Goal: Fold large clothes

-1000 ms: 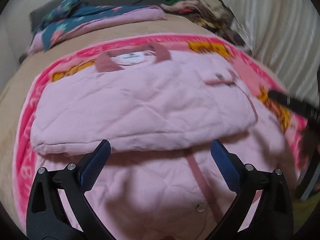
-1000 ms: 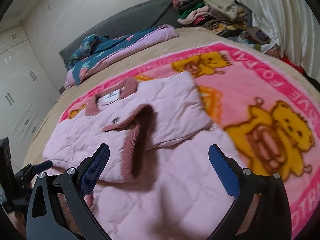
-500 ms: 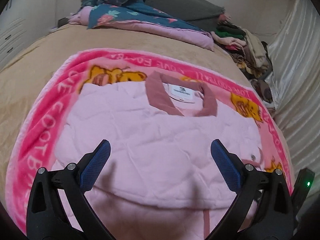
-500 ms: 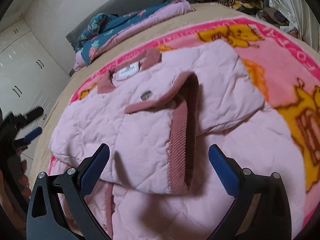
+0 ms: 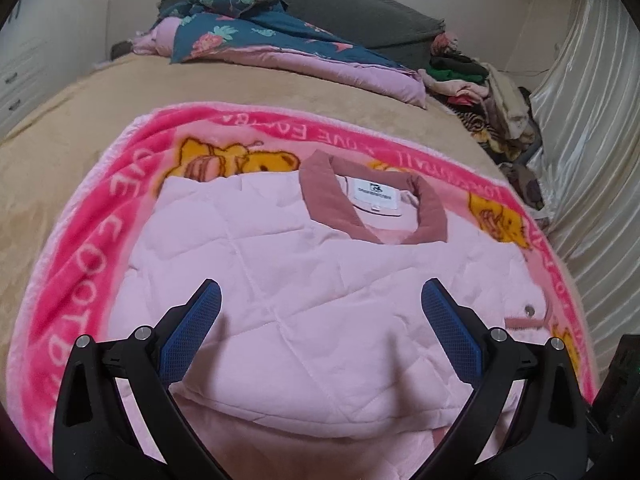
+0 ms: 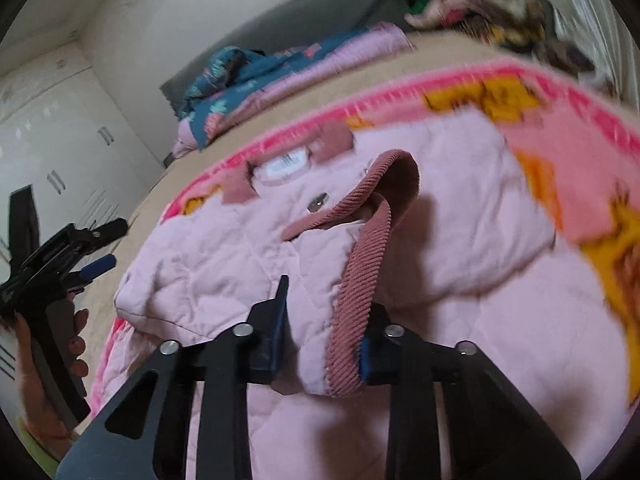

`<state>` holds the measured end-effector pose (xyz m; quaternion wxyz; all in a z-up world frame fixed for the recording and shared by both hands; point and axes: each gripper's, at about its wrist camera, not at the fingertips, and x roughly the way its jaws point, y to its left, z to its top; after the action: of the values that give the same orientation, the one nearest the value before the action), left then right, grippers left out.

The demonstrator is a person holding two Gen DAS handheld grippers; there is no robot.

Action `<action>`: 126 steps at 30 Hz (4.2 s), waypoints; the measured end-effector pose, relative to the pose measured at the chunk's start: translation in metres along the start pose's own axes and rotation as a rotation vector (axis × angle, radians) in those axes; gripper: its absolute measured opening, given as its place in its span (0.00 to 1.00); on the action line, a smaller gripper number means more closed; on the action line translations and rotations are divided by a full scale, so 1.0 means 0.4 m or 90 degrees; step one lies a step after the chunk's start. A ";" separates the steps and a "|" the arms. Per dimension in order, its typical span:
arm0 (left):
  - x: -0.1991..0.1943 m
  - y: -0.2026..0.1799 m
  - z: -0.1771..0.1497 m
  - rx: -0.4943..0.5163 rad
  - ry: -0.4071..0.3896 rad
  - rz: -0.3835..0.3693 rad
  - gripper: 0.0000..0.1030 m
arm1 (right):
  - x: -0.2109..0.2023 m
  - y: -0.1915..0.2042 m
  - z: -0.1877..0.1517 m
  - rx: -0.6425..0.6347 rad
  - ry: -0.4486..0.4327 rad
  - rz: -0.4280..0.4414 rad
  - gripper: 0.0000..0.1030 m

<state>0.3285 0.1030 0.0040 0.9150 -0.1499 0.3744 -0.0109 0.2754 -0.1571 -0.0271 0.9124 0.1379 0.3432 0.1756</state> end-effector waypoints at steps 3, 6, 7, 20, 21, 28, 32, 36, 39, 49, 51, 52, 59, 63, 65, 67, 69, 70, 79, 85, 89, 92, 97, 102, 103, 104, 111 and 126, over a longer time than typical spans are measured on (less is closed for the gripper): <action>-0.004 0.018 0.012 -0.012 -0.011 0.004 0.91 | -0.024 0.043 0.054 -0.068 -0.034 -0.004 0.22; -0.010 0.028 0.025 -0.005 -0.022 0.027 0.91 | -0.045 0.077 0.116 -0.124 -0.066 -0.009 0.21; -0.012 0.037 0.030 -0.010 -0.025 0.021 0.91 | -0.052 0.082 0.137 -0.137 -0.077 -0.012 0.21; 0.025 0.054 0.035 -0.032 0.008 -0.026 0.91 | 0.012 0.015 0.192 -0.141 -0.084 -0.069 0.21; 0.029 0.052 0.033 -0.031 0.012 -0.025 0.91 | 0.021 0.006 0.181 -0.134 -0.077 -0.073 0.21; 0.056 0.028 0.015 0.007 0.030 -0.021 0.91 | 0.076 -0.027 0.136 -0.100 -0.029 -0.095 0.21; 0.075 0.006 -0.002 0.037 0.052 -0.025 0.91 | 0.104 -0.033 0.111 -0.091 -0.002 -0.103 0.23; 0.106 -0.011 -0.024 0.071 0.063 0.019 0.91 | 0.120 -0.053 0.096 -0.076 0.021 -0.116 0.32; 0.125 -0.009 -0.037 0.076 0.077 0.044 0.91 | 0.117 -0.053 0.092 -0.078 0.028 -0.131 0.49; 0.199 0.034 -0.082 0.074 0.132 0.069 0.92 | 0.063 0.018 0.105 -0.146 -0.022 -0.137 0.72; 0.203 0.039 -0.087 0.068 0.134 0.063 0.92 | 0.077 0.043 0.104 -0.169 -0.002 -0.117 0.73; 0.204 0.043 -0.088 0.065 0.135 0.059 0.92 | 0.089 0.061 0.101 -0.187 0.010 -0.110 0.73; 0.207 0.044 -0.092 0.062 0.131 0.054 0.92 | 0.220 0.107 0.093 -0.216 0.102 -0.106 0.73; 0.205 0.041 -0.093 0.066 0.130 0.058 0.92 | 0.319 0.090 0.051 -0.226 0.173 -0.138 0.77; 0.205 0.038 -0.092 0.069 0.128 0.062 0.92 | 0.337 0.081 0.040 -0.215 0.180 -0.138 0.78; 0.204 0.037 -0.091 0.070 0.127 0.064 0.92 | 0.344 0.077 0.035 -0.210 0.179 -0.139 0.78; 0.201 0.035 -0.090 0.071 0.125 0.066 0.92 | 0.346 0.070 0.030 -0.201 0.175 -0.135 0.79; 0.199 0.033 -0.090 0.072 0.123 0.069 0.92 | 0.346 0.068 0.027 -0.196 0.171 -0.133 0.79; 0.186 0.026 -0.087 0.068 0.117 0.082 0.92 | 0.300 0.076 0.025 -0.165 0.142 -0.124 0.90; 0.164 0.015 -0.080 0.071 0.120 0.095 0.92 | 0.240 0.081 0.023 -0.136 0.116 -0.106 0.95; 0.141 0.009 -0.078 0.073 0.119 0.094 0.92 | 0.202 0.080 0.024 -0.122 0.102 -0.097 0.95; 0.124 0.007 -0.076 0.067 0.117 0.087 0.92 | 0.174 0.083 0.021 -0.116 0.090 -0.094 0.95; 0.084 -0.008 -0.080 0.068 0.101 0.082 0.92 | 0.121 0.087 0.018 -0.113 0.069 -0.092 0.96; 0.044 -0.035 -0.091 0.083 0.088 0.076 0.92 | 0.065 0.093 0.017 -0.108 0.051 -0.090 0.96; 0.031 -0.039 -0.092 0.085 0.080 0.073 0.92 | 0.053 0.095 0.017 -0.109 0.047 -0.092 0.96; 0.019 -0.042 -0.094 0.084 0.074 0.072 0.92 | 0.043 0.097 0.016 -0.109 0.044 -0.092 0.96; -0.075 -0.041 -0.097 0.069 0.024 0.070 0.92 | -0.060 0.104 0.023 -0.105 0.008 -0.092 0.96; -0.267 -0.013 -0.164 0.066 -0.037 0.094 0.92 | -0.249 0.143 -0.005 -0.125 -0.046 -0.087 0.96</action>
<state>0.2069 0.0946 0.0339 0.9304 -0.0748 0.3564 0.0421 0.1912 -0.1469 0.0505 0.9431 0.0303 0.2997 0.1408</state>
